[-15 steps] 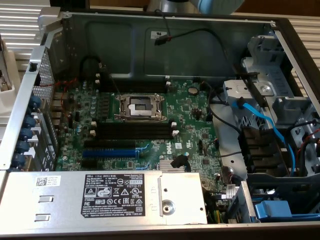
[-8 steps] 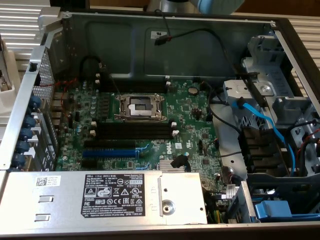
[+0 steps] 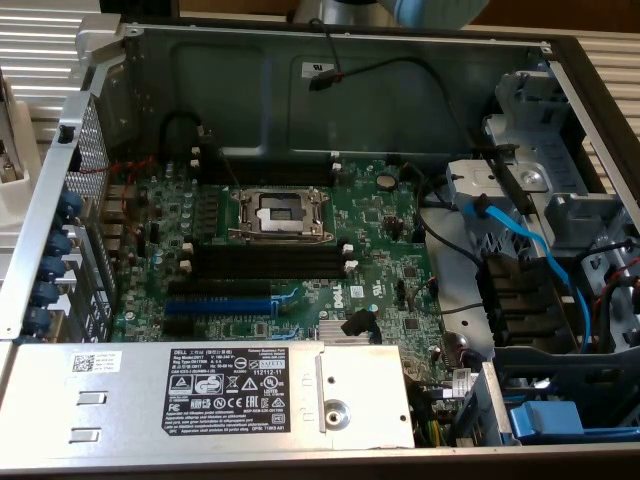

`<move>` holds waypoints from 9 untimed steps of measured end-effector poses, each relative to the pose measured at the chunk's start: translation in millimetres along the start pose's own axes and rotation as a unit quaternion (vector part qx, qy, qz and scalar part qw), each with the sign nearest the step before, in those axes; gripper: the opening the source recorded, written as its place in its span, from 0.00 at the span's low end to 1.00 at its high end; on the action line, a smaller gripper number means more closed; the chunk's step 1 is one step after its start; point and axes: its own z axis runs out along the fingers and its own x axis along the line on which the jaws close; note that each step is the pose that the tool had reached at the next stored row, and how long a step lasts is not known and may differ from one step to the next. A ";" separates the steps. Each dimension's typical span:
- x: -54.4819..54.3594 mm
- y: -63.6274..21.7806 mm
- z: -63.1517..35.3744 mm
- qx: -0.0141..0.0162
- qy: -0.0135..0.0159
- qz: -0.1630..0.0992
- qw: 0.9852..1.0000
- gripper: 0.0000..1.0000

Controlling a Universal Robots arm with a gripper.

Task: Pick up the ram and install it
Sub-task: 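Pick up the ram and move it above insertion slot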

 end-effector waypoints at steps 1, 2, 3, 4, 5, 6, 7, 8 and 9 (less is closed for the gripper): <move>0.3 0.2 -4.0 0.000 0.000 0.000 1.000 0.12; 0.5 0.5 -7.8 0.000 0.001 0.000 1.000 0.12; 0.7 0.7 -11.5 -0.001 0.001 0.000 1.000 0.12; 1.0 0.9 -15.8 -0.001 0.002 0.000 1.000 0.12; 1.3 1.2 -20.1 -0.001 0.002 0.000 1.000 0.12; 1.6 1.5 -24.6 -0.001 0.003 0.000 1.000 0.12; 1.9 1.7 -29.1 -0.001 0.003 0.000 1.000 0.12; 2.2 2.0 -33.7 -0.001 0.003 0.000 1.000 0.12; 2.5 2.2 -38.2 -0.001 0.004 0.000 1.000 0.12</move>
